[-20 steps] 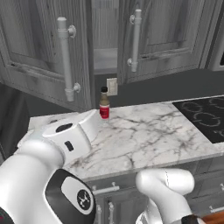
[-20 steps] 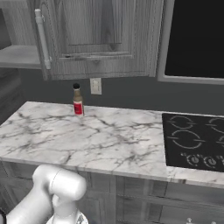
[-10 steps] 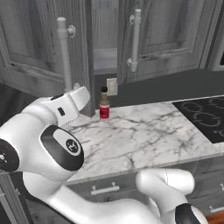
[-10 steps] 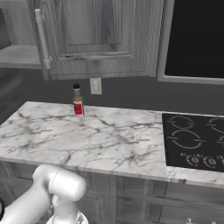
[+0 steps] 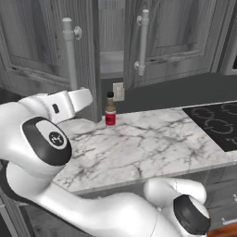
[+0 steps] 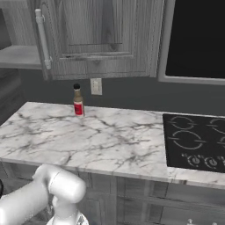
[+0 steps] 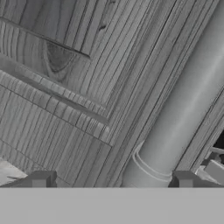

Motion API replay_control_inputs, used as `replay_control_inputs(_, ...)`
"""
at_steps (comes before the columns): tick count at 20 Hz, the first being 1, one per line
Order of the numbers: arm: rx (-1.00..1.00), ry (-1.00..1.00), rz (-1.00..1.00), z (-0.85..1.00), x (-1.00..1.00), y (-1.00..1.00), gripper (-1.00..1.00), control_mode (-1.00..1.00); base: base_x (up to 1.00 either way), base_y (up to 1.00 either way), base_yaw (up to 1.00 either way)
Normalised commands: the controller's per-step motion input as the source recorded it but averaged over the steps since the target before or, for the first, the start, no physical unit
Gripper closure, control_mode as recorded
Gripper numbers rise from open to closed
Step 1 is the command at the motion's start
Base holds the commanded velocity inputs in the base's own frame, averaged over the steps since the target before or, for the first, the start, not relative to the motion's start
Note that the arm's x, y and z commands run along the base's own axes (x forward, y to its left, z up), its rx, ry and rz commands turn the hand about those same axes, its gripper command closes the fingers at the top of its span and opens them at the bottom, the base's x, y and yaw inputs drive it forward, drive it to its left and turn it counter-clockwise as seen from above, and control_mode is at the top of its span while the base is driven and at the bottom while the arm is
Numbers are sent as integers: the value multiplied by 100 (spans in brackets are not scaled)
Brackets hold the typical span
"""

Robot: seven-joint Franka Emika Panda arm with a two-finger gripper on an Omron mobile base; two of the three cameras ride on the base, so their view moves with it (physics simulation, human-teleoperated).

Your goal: Close all open cabinet doors.

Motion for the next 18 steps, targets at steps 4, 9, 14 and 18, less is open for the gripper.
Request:
replay_control_inputs(4,0,1,0,0,90,2,-100,-100,0,0,0)
replay_control_inputs(9,0,0,8,0,90,-12,-100,-100,0,0,0)
replay_control_inputs(14,0,-3,18,-8,46,-43,-100,-100,0,0,0)
replay_control_inputs(18,0,-13,22,-19,2,-69,-100,-100,0,0,0)
